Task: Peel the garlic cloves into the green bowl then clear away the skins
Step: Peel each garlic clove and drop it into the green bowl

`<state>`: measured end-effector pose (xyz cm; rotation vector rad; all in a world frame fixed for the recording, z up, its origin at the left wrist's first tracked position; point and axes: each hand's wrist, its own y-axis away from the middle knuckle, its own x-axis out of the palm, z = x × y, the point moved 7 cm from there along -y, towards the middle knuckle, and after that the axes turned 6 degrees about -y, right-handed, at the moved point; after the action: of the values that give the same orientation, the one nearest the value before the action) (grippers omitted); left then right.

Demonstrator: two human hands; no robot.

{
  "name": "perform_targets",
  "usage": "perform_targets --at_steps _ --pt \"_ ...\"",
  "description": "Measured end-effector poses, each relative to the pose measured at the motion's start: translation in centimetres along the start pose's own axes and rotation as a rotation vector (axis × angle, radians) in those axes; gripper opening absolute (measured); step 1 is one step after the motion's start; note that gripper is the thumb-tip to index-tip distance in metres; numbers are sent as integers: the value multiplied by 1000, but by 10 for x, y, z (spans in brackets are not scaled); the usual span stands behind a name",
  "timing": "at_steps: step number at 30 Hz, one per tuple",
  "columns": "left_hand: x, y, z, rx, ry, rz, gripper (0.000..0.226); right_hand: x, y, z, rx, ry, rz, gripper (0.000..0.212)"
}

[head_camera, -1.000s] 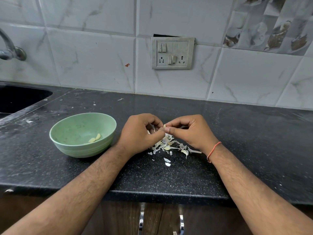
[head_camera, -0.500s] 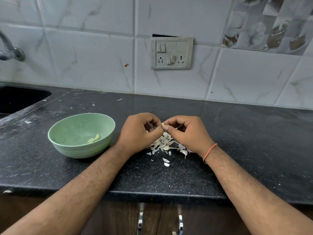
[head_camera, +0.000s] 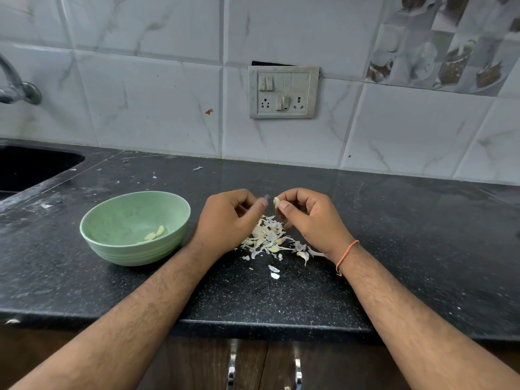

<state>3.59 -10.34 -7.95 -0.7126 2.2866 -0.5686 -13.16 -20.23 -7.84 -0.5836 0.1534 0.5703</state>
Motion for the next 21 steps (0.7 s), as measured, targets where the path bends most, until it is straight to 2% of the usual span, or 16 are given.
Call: perform_targets --at_steps 3,6,10,13,14,16,17,19,21 --pt "4 2 -4 65 -98 61 12 0 2 0 24 -33 -1 10" --pt "-1 4 -13 158 -165 12 23 -1 5 1 53 -47 -6 10" --pt "-8 11 -23 133 -154 -27 25 -6 10 5 103 -63 -10 11" --pt "-8 15 -34 165 -244 -7 47 -10 15 9 141 -82 12 13" --pt "-6 15 -40 203 -271 7 43 -12 18 10 150 -85 20 13" --pt "-1 17 -47 275 -272 66 16 -15 23 12 162 -77 34 14" --pt "0 18 -51 304 -281 95 14 -17 26 13 167 -70 42 14" --pt "2 19 -55 341 -291 114 28 -19 29 15 178 -55 67 14" --pt "1 19 -63 380 -283 122 27 -18 32 18 186 -30 93 15"
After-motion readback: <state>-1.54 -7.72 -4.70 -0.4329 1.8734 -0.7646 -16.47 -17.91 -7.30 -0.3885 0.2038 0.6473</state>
